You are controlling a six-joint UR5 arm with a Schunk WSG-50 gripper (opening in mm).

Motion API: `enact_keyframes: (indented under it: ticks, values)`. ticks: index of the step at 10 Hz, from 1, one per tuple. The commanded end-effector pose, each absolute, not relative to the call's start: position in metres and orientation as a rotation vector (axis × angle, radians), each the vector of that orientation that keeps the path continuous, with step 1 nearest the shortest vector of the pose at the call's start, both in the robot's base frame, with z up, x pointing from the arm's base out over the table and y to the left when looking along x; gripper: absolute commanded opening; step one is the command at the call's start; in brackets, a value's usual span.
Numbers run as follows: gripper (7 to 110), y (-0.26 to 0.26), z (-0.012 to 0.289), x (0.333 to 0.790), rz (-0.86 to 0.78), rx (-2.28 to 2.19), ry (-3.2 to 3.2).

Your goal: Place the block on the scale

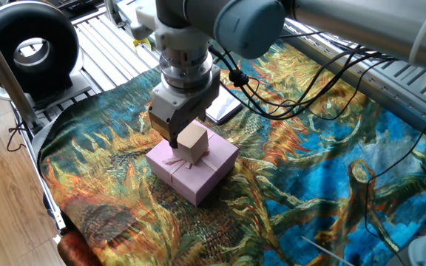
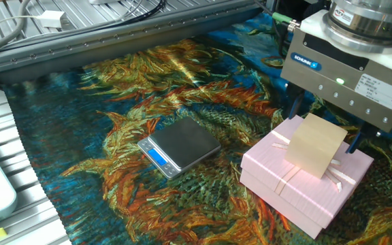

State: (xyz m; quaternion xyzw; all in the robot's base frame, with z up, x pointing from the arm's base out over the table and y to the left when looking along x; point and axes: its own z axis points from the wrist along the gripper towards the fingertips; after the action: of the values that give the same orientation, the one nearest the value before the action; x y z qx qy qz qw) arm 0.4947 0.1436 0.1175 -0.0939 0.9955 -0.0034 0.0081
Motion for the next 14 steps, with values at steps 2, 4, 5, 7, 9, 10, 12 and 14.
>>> enact_keyframes:
  ticks: [2,4,5,7,9,10,12,14]
  values:
    - [88,0.1452,0.1177,0.4962,0.0,-0.281,3.105]
    - [88,0.1444,0.1177,0.4974,-0.005,-0.285,3.1]
    - [88,0.1436,0.1177,0.497,-0.01,-0.29,3.101]
    - [88,0.141,0.1177,0.4962,-0.026,-0.293,3.105]
    - [88,0.1395,0.1177,0.4957,-0.036,-0.296,3.107]
    - [88,0.1401,0.1178,0.4967,-0.031,-0.298,3.103]
    - [88,0.1404,0.1178,0.4981,-0.03,-0.302,3.098]
    - [88,0.1387,0.1178,0.4989,-0.037,-0.305,3.098]
